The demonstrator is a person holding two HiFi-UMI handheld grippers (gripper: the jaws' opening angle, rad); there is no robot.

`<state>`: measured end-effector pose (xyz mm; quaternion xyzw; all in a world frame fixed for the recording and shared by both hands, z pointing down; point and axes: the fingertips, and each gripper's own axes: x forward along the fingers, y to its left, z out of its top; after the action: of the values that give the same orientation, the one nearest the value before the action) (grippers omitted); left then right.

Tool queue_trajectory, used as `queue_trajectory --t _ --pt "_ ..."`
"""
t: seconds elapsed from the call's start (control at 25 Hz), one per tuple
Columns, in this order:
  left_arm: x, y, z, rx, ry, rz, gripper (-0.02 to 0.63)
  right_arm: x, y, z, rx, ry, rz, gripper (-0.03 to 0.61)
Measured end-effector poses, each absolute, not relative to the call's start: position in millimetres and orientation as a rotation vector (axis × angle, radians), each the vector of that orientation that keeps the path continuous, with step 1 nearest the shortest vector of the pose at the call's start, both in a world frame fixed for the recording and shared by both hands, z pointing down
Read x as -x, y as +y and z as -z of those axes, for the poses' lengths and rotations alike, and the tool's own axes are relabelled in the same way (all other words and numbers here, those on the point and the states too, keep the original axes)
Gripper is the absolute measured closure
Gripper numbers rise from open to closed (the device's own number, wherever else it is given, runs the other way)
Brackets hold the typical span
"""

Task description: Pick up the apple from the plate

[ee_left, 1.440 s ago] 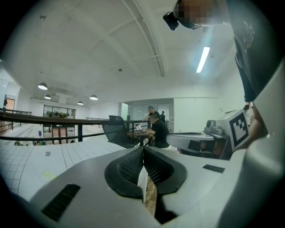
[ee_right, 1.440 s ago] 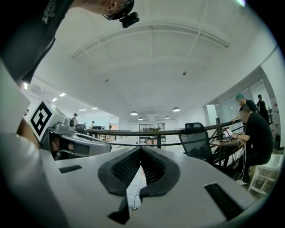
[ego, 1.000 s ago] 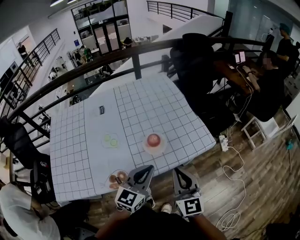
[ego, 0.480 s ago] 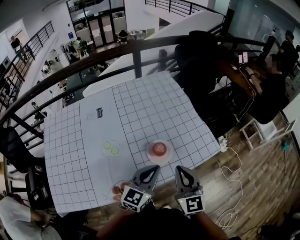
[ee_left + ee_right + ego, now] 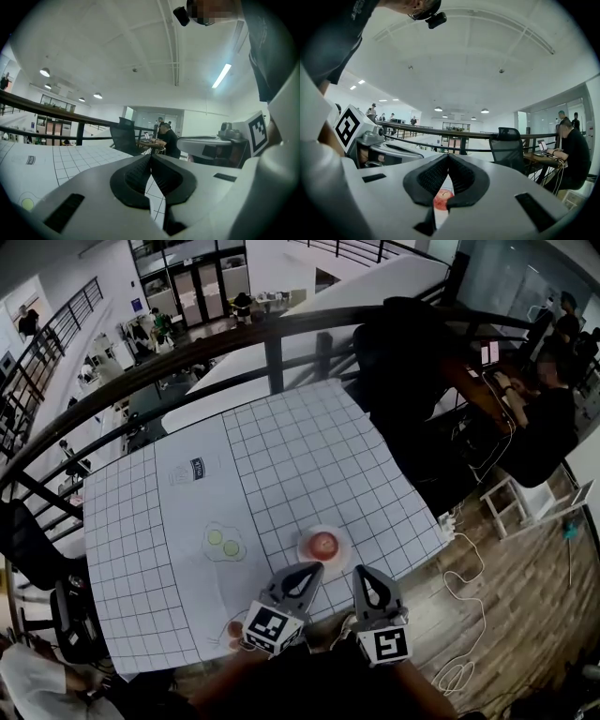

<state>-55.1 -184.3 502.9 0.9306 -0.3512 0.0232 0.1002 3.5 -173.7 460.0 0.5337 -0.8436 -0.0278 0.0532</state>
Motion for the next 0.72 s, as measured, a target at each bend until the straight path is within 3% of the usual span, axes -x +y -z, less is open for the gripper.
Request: queue_trajectory --t 0.72 --pt "30.5 -219.9 -535.9 -2.662 -1.228 -0.224 0.585 -20.4 -214.1 -483.5 -1.417 -2.680 0.045 0.555"
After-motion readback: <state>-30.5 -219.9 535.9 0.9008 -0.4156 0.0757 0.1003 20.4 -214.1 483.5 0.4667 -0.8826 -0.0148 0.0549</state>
